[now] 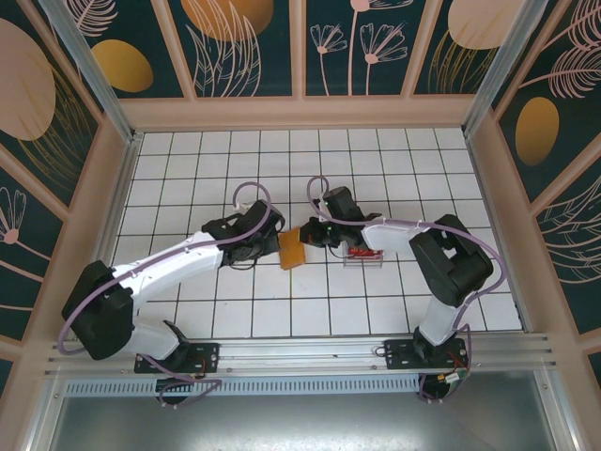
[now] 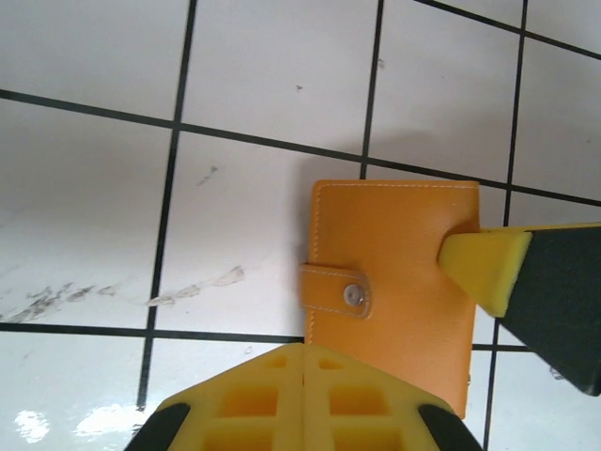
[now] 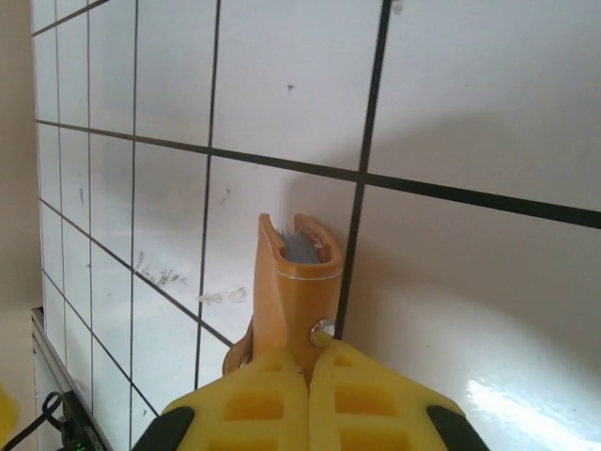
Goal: Take the credit cards out of the card holder
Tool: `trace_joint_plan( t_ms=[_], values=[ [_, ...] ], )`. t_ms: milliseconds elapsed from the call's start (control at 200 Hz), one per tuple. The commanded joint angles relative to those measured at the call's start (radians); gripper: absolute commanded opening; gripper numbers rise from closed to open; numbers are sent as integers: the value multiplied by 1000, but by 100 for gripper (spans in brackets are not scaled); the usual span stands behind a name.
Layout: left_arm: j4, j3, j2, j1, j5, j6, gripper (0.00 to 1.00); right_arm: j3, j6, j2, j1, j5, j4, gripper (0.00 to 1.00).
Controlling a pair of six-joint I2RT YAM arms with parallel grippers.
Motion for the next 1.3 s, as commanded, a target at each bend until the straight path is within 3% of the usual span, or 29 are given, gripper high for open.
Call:
trace_joint_plan(
  t_ms=[0, 30, 90, 250, 430, 701, 896, 1121, 1296],
  values=[
    [47, -30, -9, 7, 40, 27, 0, 24, -13, 11, 2, 3, -13, 0],
    [80, -37, -4, 7, 76, 41, 0, 27, -11, 8, 3, 5, -14, 0],
    [145, -48, 17, 7, 139, 60, 20, 26, -8, 9, 3, 5, -11, 0],
    [204, -42, 102, 7, 187, 71, 26, 27, -1, 16, 4, -12, -4, 0],
    [233, -25, 159, 7, 200, 94, 42, 39, -8, 17, 8, -9, -16, 0],
    [176, 13, 246, 7, 120, 103, 34, 55, -20, 20, 11, -21, -29, 0],
    [144, 16, 279, 13, 59, 94, 33, 70, -35, 27, 14, -37, -40, 0],
    [203, 49, 239, 15, 87, 126, 37, 78, -42, 36, 15, -39, -52, 0],
    [205, 48, 258, 33, 104, 140, 35, 83, -45, 40, 16, -41, -54, 0]
  ],
)
